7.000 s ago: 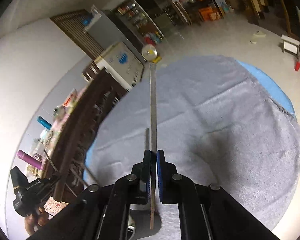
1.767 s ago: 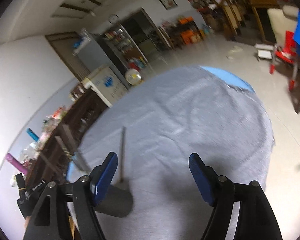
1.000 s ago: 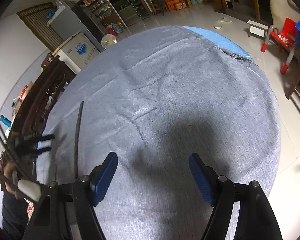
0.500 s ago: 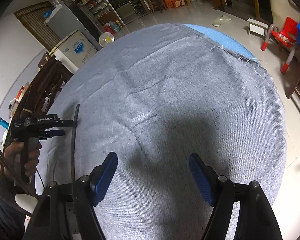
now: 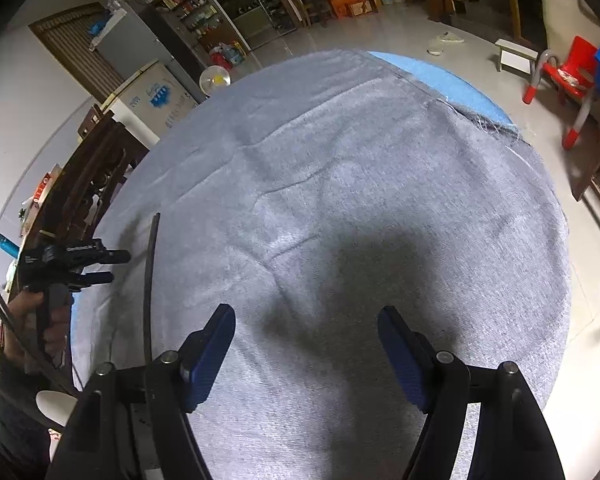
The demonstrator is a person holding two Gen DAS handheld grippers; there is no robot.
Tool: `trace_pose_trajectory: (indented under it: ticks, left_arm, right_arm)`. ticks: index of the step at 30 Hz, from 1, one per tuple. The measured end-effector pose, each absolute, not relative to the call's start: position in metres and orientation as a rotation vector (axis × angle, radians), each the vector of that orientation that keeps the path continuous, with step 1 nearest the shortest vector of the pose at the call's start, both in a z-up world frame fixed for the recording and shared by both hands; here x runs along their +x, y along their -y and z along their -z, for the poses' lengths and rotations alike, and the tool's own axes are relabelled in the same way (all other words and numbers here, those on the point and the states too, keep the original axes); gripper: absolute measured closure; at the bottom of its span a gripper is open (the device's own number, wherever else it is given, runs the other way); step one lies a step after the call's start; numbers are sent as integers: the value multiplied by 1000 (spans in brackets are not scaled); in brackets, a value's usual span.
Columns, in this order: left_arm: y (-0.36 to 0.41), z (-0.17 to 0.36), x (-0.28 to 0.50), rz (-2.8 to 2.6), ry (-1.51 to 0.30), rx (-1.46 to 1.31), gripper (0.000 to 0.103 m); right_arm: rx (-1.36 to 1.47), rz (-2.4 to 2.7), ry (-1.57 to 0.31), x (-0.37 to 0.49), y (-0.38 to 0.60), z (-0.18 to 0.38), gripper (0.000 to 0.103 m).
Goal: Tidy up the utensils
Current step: 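Reach both open tools toward the remaining dark chopsticks on the cloth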
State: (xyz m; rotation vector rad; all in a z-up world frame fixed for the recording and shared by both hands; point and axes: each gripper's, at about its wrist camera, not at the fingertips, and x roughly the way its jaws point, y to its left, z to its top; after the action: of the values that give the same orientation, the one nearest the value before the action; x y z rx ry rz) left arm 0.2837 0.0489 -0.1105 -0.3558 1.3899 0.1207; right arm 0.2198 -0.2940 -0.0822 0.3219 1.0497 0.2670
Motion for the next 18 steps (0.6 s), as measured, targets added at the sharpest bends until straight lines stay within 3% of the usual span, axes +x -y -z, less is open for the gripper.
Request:
trace_pose_trajectory:
  ticks: [18]
  left_arm:
    - [-11, 122, 329, -187, -1455, -236, 26]
  right_arm:
    - [330, -255, -1064, 214, 299, 86, 26]
